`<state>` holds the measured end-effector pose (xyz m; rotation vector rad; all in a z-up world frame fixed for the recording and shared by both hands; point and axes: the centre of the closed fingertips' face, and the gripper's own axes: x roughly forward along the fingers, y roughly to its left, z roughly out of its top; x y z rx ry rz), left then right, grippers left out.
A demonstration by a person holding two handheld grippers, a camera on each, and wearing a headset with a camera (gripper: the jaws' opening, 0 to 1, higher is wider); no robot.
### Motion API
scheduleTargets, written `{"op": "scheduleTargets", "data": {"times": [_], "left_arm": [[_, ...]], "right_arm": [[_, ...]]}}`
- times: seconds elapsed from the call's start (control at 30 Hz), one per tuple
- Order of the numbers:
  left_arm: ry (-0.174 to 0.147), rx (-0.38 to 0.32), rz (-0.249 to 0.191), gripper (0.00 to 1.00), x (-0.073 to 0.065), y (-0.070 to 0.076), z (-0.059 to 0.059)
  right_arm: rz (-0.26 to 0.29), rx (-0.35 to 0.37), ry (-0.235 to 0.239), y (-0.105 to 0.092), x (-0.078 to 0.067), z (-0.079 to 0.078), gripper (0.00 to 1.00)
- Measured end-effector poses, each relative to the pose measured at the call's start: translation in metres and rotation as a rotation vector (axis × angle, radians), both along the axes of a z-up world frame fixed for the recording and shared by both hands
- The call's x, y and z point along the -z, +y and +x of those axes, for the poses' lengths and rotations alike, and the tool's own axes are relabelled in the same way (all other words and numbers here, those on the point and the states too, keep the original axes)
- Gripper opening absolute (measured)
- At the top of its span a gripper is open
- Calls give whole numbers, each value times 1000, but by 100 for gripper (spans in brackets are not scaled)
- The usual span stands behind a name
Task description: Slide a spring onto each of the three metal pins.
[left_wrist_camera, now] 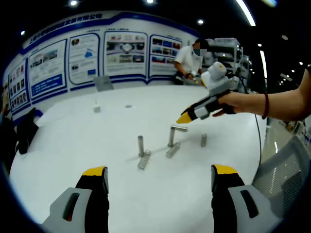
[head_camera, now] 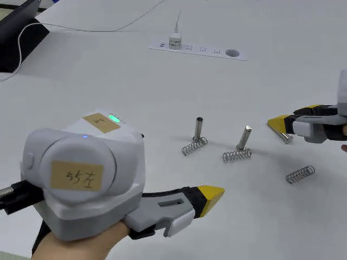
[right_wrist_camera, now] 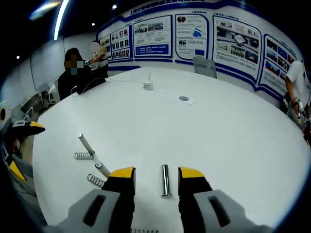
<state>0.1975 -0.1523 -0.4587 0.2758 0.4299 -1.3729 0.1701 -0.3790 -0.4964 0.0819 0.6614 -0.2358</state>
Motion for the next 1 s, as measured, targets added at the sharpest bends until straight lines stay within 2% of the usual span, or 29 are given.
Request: {"op": "scheduleTargets", "data": {"times": [0.23, 0.47, 0.67, 0.9, 1.0], "left_arm": [[4, -11, 4, 88, 2, 1, 3], [9, -4, 8, 87, 3, 1, 2], [14, 0, 11, 85, 4, 1, 1], [15, 3, -1, 85, 2, 0, 1], [10, 4, 7, 85, 4, 0, 1]], "right_arm": [[24, 16, 8, -8, 13, 7, 31], [-5, 20, 33, -17, 25, 12, 26], [29, 16, 47, -18, 35, 15, 21], [27, 11, 69, -19, 42, 16, 17], [25, 5, 73, -18, 43, 17, 14]]}}
